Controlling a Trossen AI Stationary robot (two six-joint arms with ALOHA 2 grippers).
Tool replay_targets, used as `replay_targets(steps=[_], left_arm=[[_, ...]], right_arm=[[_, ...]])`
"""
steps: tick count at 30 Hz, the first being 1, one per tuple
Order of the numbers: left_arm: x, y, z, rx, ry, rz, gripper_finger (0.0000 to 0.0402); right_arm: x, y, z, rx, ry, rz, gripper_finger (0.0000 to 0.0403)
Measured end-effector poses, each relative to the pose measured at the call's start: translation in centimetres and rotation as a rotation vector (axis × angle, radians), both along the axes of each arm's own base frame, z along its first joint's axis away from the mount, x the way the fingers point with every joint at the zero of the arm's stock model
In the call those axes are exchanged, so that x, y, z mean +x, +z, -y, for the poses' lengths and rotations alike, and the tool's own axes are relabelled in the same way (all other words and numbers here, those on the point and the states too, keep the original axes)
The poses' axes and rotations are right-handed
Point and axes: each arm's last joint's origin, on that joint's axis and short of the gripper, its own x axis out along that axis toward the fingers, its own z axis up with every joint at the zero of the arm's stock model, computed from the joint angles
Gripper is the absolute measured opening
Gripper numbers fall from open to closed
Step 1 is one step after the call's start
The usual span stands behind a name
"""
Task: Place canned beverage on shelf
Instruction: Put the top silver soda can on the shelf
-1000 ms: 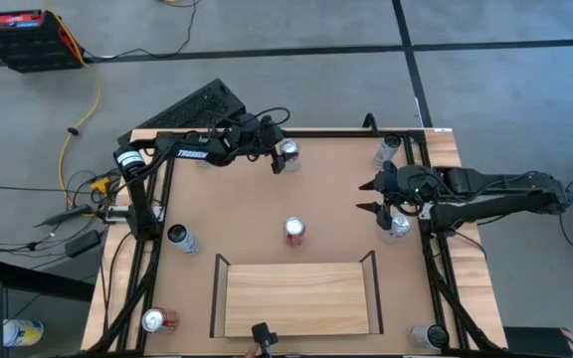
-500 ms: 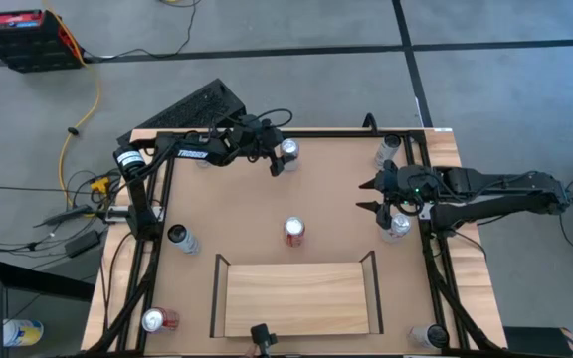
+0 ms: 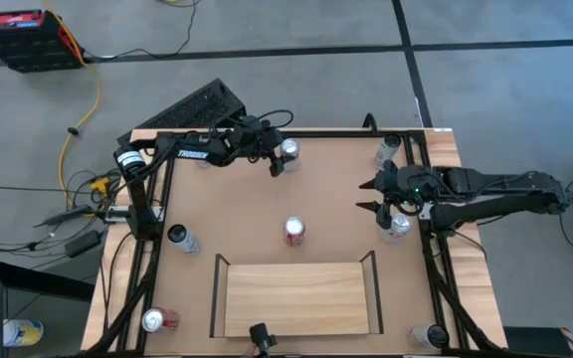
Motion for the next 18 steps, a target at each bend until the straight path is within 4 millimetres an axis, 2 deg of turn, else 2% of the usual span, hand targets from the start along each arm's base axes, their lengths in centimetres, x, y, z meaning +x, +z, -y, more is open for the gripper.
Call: replay_targets(steps=[2,10,12,18], left_arm=[[0.0,0.0,0.0,0.0,0.0,0.001,0.0279],[-0.1,0.6,0.2,0.006,0.0,0.009,0.0279],[-0.3,1.8,0.6,0.024,-0.004,0.033,0.0279],[-1.0,7.5,3.3,0.106,-0.055,0.159,0.0279]], right_arm=[[0.0,0.0,0.0,0.0,0.0,0.0,0.0279],[0.0,0.0,0.0,0.001,-0.001,0.0,0.0279],[0.0,0.0,0.0,0.002,-0.002,0.0,0.0279],[0.0,0.0,0.0,0.024,-0.014,0.005,0.0279]])
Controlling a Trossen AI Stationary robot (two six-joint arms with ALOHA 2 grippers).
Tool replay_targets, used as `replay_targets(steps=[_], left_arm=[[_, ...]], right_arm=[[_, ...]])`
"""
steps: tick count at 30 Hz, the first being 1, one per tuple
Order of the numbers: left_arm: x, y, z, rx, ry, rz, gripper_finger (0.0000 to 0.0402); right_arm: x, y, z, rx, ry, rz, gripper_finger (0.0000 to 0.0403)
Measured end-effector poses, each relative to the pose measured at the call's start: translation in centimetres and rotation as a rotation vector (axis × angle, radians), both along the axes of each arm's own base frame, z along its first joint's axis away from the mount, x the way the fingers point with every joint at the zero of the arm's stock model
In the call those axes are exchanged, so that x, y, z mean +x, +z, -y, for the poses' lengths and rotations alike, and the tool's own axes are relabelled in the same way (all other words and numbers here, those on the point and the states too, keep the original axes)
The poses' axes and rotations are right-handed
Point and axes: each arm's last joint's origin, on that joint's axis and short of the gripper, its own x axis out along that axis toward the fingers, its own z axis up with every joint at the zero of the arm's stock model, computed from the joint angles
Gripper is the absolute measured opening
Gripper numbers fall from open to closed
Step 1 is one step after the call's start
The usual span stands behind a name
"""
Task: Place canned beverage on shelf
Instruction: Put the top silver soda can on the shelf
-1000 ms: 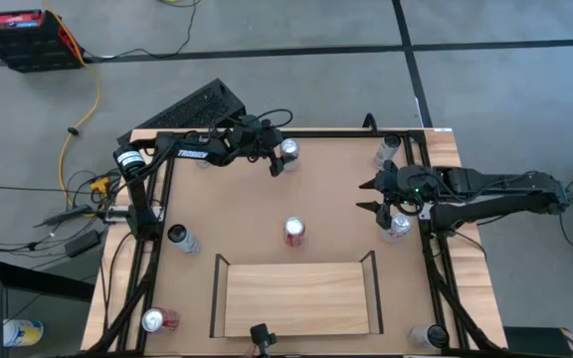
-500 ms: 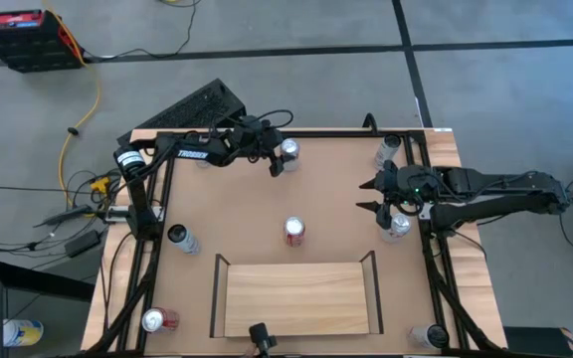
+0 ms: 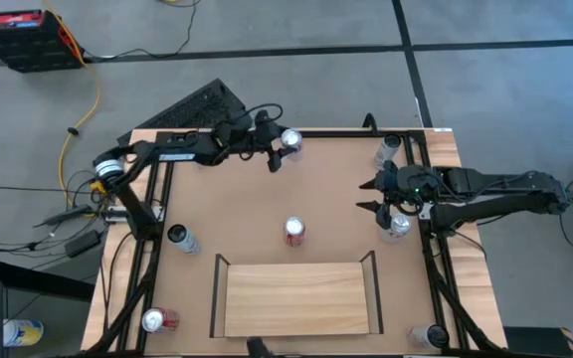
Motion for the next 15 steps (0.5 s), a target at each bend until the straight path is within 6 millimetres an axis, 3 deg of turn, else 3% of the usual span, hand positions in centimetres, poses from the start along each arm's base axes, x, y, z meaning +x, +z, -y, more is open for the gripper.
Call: replay_targets(steps=[7,15], left_arm=[[-1.4,6.4,6.4,0.068,-0.118,0.11,0.0279],[-1.4,9.0,16.2,0.1,-0.274,0.179,0.0279]], right_arm=[[0.0,0.0,-0.4,0.006,0.02,0.001,0.0279],[0.0,-0.1,-0.9,0.008,0.053,-0.007,0.0279]])
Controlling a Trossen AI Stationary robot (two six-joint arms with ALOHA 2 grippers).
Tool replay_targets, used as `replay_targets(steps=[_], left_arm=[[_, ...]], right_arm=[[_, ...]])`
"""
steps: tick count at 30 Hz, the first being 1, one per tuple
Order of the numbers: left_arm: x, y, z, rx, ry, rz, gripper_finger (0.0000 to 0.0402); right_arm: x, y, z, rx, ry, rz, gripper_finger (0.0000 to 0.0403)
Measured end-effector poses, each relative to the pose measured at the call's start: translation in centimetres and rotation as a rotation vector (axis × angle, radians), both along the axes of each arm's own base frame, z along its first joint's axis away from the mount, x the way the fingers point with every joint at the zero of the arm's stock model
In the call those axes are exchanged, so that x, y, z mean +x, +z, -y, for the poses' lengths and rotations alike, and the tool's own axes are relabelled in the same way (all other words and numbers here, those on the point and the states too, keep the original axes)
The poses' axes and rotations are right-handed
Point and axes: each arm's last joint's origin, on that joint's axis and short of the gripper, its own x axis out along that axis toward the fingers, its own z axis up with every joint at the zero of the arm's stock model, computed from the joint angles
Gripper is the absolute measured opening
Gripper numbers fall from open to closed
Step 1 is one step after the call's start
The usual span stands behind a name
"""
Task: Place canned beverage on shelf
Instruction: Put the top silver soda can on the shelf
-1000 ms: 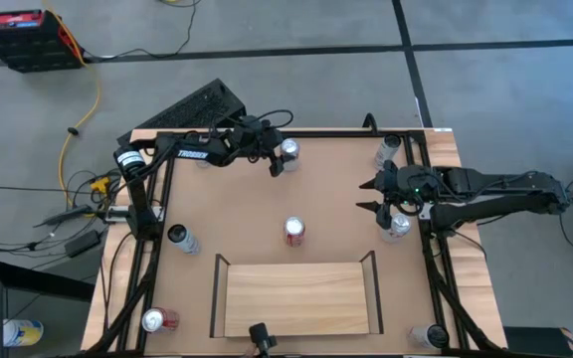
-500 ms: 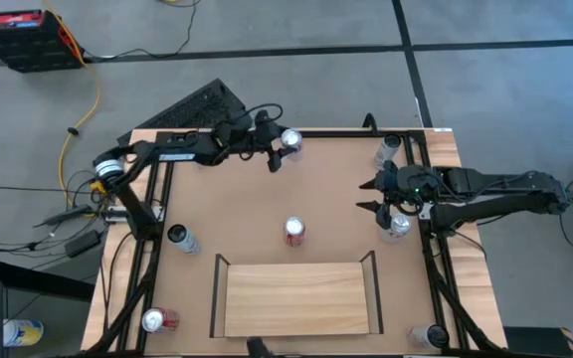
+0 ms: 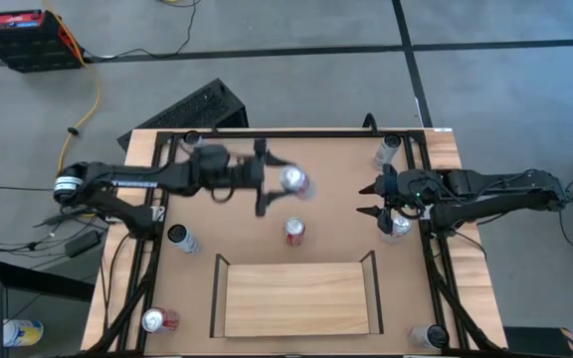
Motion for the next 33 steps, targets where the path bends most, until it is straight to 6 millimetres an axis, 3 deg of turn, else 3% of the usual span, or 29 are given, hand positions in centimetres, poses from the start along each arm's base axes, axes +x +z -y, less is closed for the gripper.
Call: replay_targets(steps=[10,15,27,33], left_arm=[[-0.6,0.1,10.8,-0.063,-0.178,0.051,0.0279],[1.1,-1.2,14.7,-0.052,-0.206,0.055,0.0279],[10.5,-3.1,19.0,-0.055,-0.227,-0.129,0.0279],[14.0,-6.1,19.0,-0.068,-0.204,-0.189,0.0279]], right_arm=[[0.0,0.0,-0.2,0.0,0.012,0.001,0.0279],[0.0,0.0,-0.2,-0.002,0.013,-0.001,0.0279],[0.0,0.0,-0.2,0.0,0.016,-0.001,0.0279],[0.0,0.0,-0.2,0.0,0.016,-0.001,0.0279]])
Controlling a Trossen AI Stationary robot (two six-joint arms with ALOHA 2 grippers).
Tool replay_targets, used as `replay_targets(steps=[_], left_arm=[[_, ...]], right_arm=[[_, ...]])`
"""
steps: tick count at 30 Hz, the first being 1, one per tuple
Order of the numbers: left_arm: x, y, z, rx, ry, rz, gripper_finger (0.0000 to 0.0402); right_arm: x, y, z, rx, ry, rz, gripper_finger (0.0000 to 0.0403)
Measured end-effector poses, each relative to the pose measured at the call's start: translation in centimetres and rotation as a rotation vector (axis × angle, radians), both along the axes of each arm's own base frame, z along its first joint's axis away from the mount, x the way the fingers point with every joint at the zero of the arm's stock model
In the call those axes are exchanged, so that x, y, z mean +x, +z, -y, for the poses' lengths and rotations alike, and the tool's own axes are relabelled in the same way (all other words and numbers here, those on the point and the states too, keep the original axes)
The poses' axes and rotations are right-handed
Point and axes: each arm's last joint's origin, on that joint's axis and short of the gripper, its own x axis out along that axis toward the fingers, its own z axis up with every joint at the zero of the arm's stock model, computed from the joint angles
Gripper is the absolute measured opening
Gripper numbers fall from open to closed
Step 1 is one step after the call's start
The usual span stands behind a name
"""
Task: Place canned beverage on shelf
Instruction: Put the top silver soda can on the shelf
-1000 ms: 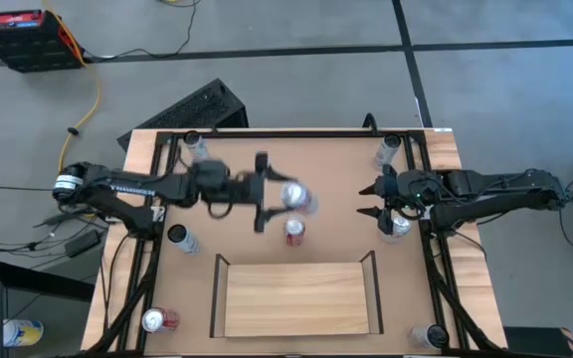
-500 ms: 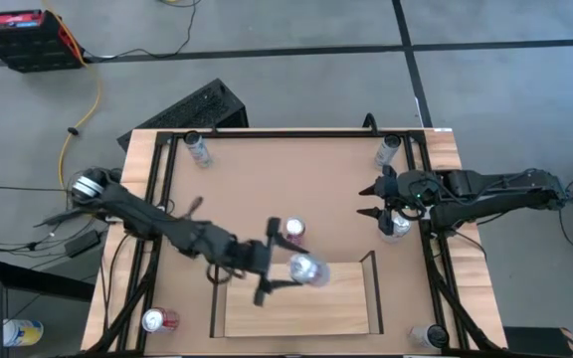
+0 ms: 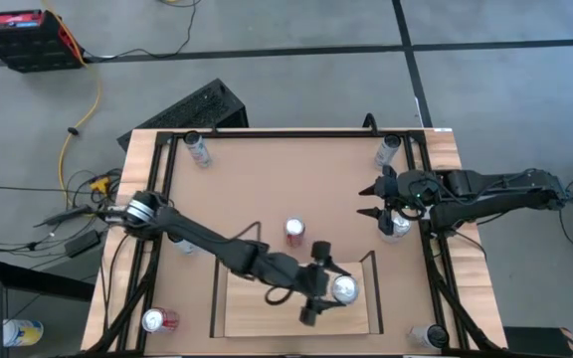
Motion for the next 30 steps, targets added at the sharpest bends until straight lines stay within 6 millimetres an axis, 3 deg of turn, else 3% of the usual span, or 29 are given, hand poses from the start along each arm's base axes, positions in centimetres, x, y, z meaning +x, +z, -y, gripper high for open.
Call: replay_targets(steps=[4,7,19,30], left_arm=[[1.6,-2.6,-1.2,-0.002,0.027,-0.077,0.0279],[2.2,-3.4,-2.4,-0.021,0.04,-0.116,0.0279],[2.4,-3.9,-3.6,-0.021,0.032,-0.161,0.0279],[2.3,-3.8,-2.9,-0.088,-0.022,-0.16,0.0279]], right_arm=[[0.0,0.0,0.0,0.0,0.0,0.0,0.0279],[0.0,0.0,0.0,0.001,0.0,-0.001,0.0279],[0.0,0.0,0.0,0.002,-0.002,0.0,0.0279],[0.0,0.0,0.0,0.001,-0.002,0.0,0.0279]])
